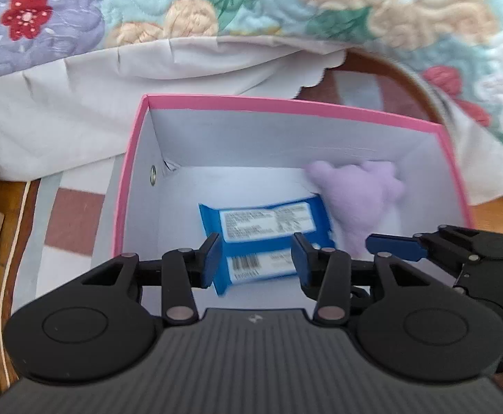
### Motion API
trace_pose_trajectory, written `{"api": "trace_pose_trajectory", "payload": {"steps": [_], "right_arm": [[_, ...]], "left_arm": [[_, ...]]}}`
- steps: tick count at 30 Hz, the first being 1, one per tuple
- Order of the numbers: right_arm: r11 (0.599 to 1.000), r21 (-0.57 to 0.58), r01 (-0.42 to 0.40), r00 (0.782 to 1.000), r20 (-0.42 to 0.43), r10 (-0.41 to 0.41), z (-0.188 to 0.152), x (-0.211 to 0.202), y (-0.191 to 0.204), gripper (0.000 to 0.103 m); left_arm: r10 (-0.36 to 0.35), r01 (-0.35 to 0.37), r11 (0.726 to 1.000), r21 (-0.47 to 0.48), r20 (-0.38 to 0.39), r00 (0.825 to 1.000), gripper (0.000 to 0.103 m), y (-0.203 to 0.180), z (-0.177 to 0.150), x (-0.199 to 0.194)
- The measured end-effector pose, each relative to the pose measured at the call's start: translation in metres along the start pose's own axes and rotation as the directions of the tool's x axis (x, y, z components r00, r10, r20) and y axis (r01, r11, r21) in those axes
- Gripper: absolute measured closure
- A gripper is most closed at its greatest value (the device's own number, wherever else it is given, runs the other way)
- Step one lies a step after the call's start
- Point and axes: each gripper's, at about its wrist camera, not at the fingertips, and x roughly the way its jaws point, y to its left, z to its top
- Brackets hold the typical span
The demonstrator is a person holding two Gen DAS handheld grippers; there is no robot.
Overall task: Organize objects
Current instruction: 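Lower the wet-wipe pack into the pink box and open the left gripper, then move the left tool back to the green yarn ball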
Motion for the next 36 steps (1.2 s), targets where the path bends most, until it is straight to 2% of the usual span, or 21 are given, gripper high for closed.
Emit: {"api": "trace_pose_trajectory", "payload": {"steps": [3,6,8,13,16,24,27,30,36], "right_arm": [[1.000,-0.017,-0.020,0.999,0.040,0.021,-0.008,-0.029,0.008,0.028],[0.999,-0.040,-0.018,0.998,0.060,0.021,-0.011,-0.055,0.018,0.028],[0.999,-0.051,-0.010,0.998,0.068,0.014,-0.012,-0.075,0.025,0.028],[0.995,-0.095,0.012,0.996,0.093,-0.003,-0.018,-0.121,0.048,0.028],[0.991,-0.130,0.022,0.995,0.103,-0.009,-0.025,-0.147,0.065,0.028],[0.980,-0.199,-0.008,0.996,0.083,0.025,-0.052,-0.198,0.105,0.028],[0.973,-0.231,-0.022,0.997,0.068,0.039,-0.063,-0.211,0.118,0.028],[0.965,-0.261,-0.035,0.997,0.054,0.050,-0.075,-0.224,0.130,0.027],[0.946,-0.306,-0.108,0.993,0.005,0.115,-0.100,-0.235,0.145,0.027]], "left_arm": [[-0.005,0.005,1.000,0.008,-0.013,1.000,0.056,0.000,-0.004,-0.026],[0.058,-0.057,0.997,0.053,-0.020,0.998,0.054,-0.003,-0.010,-0.048],[0.065,-0.063,0.995,0.080,-0.023,0.998,0.054,-0.001,-0.013,-0.068],[0.035,-0.031,0.997,0.070,-0.051,0.998,0.051,0.011,-0.021,-0.118],[0.001,0.002,0.997,0.082,-0.037,0.999,0.048,0.015,-0.029,-0.148],[-0.027,0.027,0.994,0.109,0.001,1.000,0.046,0.022,-0.068,-0.214],[-0.039,0.037,0.991,0.127,0.015,0.999,0.043,0.021,-0.084,-0.234],[-0.064,0.063,0.991,0.121,0.008,0.998,0.040,0.025,-0.100,-0.247],[-0.036,0.034,0.989,0.147,0.010,0.999,0.037,0.032,-0.134,-0.258]]}}
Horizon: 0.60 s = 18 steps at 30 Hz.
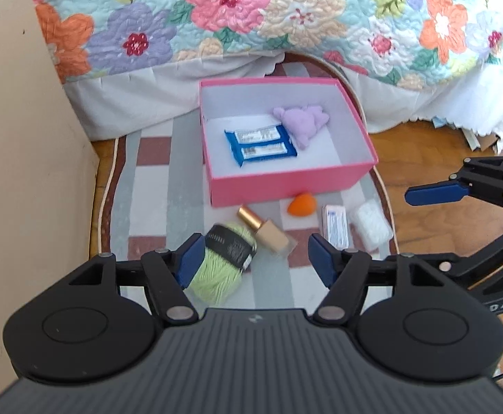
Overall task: Organize objects
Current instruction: 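Move the left tool back to the green yarn ball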
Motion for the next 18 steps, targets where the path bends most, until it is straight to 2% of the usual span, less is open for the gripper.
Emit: {"api": "trace_pose_trajectory", "payload": {"steps": [9,12,14,18], "right_arm": [[0.991,-0.014,-0.135,0.991,-0.012,0.135,-0.035,0.026,0.024,0.026],[0.978,0.002,-0.210,0.978,0.015,0.210,-0.043,0.042,0.027,0.025],[0.963,0.015,-0.270,0.962,0.039,0.270,-0.046,0.053,0.026,0.019],[0.945,0.088,-0.315,0.949,0.045,0.313,-0.049,0.086,0.020,0.015]], "left_arm": [[0.015,-0.017,1.000,-0.022,-0.064,0.998,0.035,0.014,-0.034,0.029],[0.030,-0.031,0.999,-0.021,-0.073,0.997,0.035,0.021,-0.037,0.042],[0.026,-0.027,0.999,-0.019,-0.075,0.997,0.034,0.027,-0.039,0.051],[0.001,-0.004,0.999,-0.042,-0.071,0.997,0.034,0.042,-0.041,0.072]]}}
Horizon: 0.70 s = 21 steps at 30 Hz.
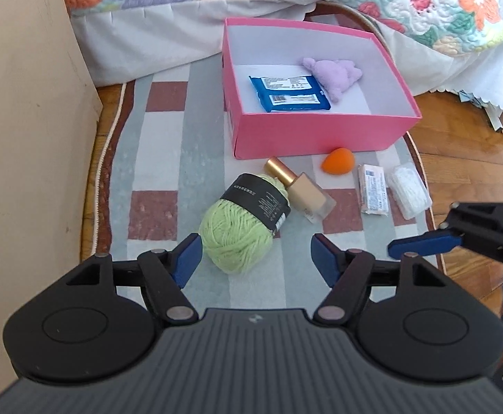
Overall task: Organize objects
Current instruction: 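Move the left tool back to the green yarn ball, then grasp the green yarn ball with the left gripper and lift it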
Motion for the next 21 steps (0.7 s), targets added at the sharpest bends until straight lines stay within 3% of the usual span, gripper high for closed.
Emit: {"api": "trace_pose_trajectory", "payload": {"steps": [5,9,13,16,17,21], "right_arm": [[0.992,0.130,0.004,1.000,-0.007,-0.003,0.000,0.042,-0.029,0.015],[0.983,0.182,-0.008,1.000,-0.005,0.010,-0.004,0.068,-0.043,0.015],[0.985,0.173,-0.018,1.000,-0.014,0.021,-0.010,0.089,-0.043,0.014],[0.990,0.142,0.022,0.999,-0.027,-0.018,-0.016,0.106,-0.041,0.015],[0.993,0.111,0.044,0.999,-0.028,-0.041,-0.018,0.112,-0.038,0.015],[0.993,0.079,0.083,0.996,-0.030,-0.081,-0.027,0.134,-0.039,0.015]], "left_arm": [[-0.037,0.037,0.999,-0.033,0.007,0.999,0.034,0.020,0.002,0.039],[-0.054,0.056,0.991,-0.118,0.026,0.998,0.034,0.039,0.013,0.076],[-0.132,0.133,0.974,-0.184,0.014,0.991,0.034,0.051,0.019,0.104],[-0.099,0.093,0.978,-0.188,-0.026,0.995,0.034,0.050,0.016,0.118],[-0.087,0.079,0.979,-0.188,-0.036,0.996,0.029,0.050,0.014,0.122],[-0.162,0.150,0.957,-0.248,-0.031,0.986,0.027,0.059,0.007,0.128]]}}
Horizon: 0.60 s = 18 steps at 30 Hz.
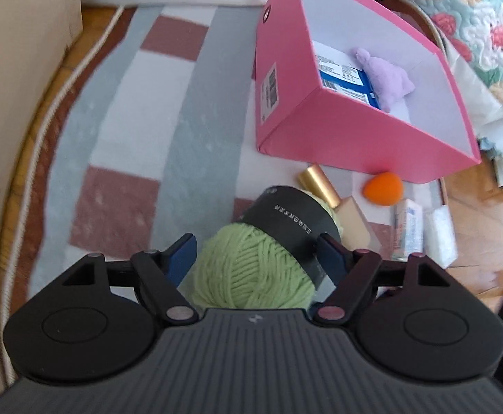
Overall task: Organize objects
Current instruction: 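Grasp the green yarn ball with the left gripper and lift it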
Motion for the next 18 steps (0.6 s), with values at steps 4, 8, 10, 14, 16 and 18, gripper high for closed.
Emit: {"api": "trace_pose_trajectory", "payload": {"steps": [4,8,10,14,16,18], "right_arm": [[0.998,-0.002,0.056,0.998,0.022,-0.056,0.000,0.008,0.000,0.015],[0.998,0.037,0.047,0.997,0.063,-0.050,0.000,-0.011,-0.002,0.014],[0.997,0.019,0.069,0.993,0.093,-0.071,-0.001,-0.023,0.001,0.013],[0.992,-0.012,0.124,0.988,0.093,-0.123,-0.008,-0.025,0.002,0.014],[0.988,-0.015,0.154,0.985,0.076,-0.153,-0.011,-0.020,-0.001,0.014],[0.986,-0.017,0.165,0.984,0.068,-0.164,-0.014,-0.014,-0.003,0.014]], "left_arm": [[-0.151,0.143,0.983,-0.113,-0.062,0.987,0.032,0.014,-0.011,0.003],[-0.229,0.206,0.953,-0.223,-0.080,0.970,0.032,0.025,-0.024,0.002],[-0.308,0.271,0.919,-0.286,-0.094,0.947,0.032,0.026,-0.031,0.005],[-0.181,0.153,0.954,-0.257,-0.090,0.979,0.040,0.015,-0.041,0.008],[-0.065,0.053,0.980,-0.193,-0.055,0.996,0.038,0.006,-0.041,0.002],[0.001,-0.002,0.991,-0.134,-0.007,1.000,0.033,-0.003,-0.041,-0.004]]}}
